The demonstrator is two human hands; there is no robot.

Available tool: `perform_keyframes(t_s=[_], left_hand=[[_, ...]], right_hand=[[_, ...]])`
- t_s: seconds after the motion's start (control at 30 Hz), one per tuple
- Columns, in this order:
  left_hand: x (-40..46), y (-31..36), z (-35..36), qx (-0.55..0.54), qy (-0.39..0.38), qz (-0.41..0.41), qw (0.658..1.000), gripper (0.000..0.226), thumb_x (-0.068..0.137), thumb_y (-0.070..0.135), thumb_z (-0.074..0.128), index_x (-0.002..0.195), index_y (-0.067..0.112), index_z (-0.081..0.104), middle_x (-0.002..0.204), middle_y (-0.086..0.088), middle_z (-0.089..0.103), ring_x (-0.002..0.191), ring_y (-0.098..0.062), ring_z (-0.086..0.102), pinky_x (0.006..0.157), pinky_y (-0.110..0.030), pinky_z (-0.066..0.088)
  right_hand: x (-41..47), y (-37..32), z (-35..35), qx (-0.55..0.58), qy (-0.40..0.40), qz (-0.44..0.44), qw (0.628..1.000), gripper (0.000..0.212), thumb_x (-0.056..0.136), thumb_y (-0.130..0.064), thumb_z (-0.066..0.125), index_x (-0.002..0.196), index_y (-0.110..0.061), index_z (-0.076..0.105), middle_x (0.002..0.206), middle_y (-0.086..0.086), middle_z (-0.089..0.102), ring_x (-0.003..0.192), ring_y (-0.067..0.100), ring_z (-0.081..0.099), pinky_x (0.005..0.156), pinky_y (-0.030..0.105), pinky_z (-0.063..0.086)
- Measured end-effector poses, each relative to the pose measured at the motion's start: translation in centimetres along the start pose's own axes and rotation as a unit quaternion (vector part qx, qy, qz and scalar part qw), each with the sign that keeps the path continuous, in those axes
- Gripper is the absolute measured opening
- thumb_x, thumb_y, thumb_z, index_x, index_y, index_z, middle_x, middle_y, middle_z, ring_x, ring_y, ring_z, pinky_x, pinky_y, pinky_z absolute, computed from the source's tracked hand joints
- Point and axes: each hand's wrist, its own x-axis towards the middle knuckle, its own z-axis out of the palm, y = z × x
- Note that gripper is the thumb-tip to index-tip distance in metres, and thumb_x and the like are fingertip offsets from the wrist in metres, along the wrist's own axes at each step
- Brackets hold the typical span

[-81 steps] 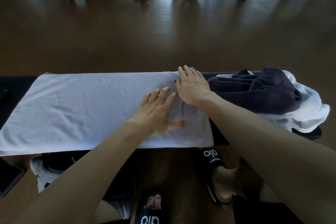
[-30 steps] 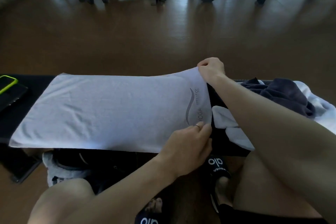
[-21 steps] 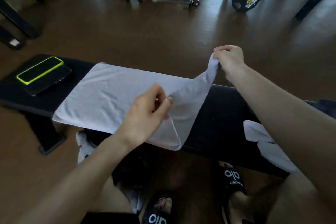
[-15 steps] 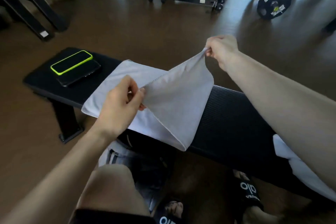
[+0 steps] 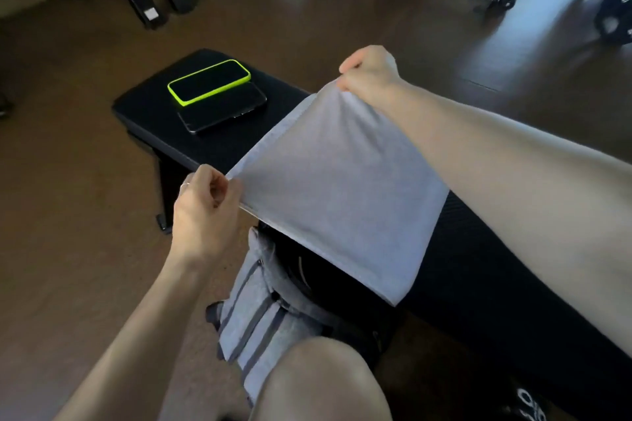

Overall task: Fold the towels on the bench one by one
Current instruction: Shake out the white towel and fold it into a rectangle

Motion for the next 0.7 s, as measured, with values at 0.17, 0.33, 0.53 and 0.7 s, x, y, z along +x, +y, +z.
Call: perform_keyframes(t_s=[0.17,0.33,0.53,0.7], left_hand=[[0.0,-2.1,1.6,0.0,-0.015,-0.043,0.999,0.021,0.1,0.021,0.059,0.085,0.007,0.052,0.101,-0.008,0.052,0.103,-0.015,0.039,0.071,-0.018,0.032],[0.7,-2.6,1.9,0.008,0.011,-0.042,0.999,0.018,0.097,0.024,0.064,0.085,0.012,0.058,0.099,-0.002,0.055,0.101,-0.019,0.05,0.073,-0.019,0.039],[1.6,-2.9,2.0,0.032,0.019,-0.023,0.999,0.021,0.094,0.025,0.068,0.079,0.013,0.06,0.091,0.0,0.059,0.086,-0.02,0.057,0.073,-0.031,0.045],[1.7,-3.4,2.0,0.019,0.014,-0.037,0.999,0.019,0.094,0.03,0.07,0.081,0.018,0.062,0.093,0.001,0.063,0.086,-0.019,0.061,0.073,-0.032,0.05]], right_hand=[[1.8,2.6,2.6,-0.088,-0.031,-0.037,0.995,0.022,0.083,-0.007,0.062,0.098,-0.016,0.074,0.099,0.002,0.067,0.091,0.019,0.065,0.076,0.023,0.049],[3.1,3.9,2.6,-0.079,-0.066,-0.035,0.994,0.015,0.083,-0.014,0.059,0.09,-0.023,0.066,0.084,-0.006,0.062,0.074,0.015,0.055,0.059,0.025,0.042],[4.9,3.9,3.0,-0.007,-0.176,0.018,0.984,0.018,0.086,-0.016,0.065,0.103,-0.018,0.071,0.102,0.002,0.064,0.087,0.017,0.057,0.074,0.03,0.048],[5.2,4.0,3.9,0.066,-0.168,0.071,0.981,0.017,0.081,-0.012,0.071,0.096,-0.02,0.076,0.094,0.002,0.07,0.088,0.017,0.066,0.078,0.028,0.055]])
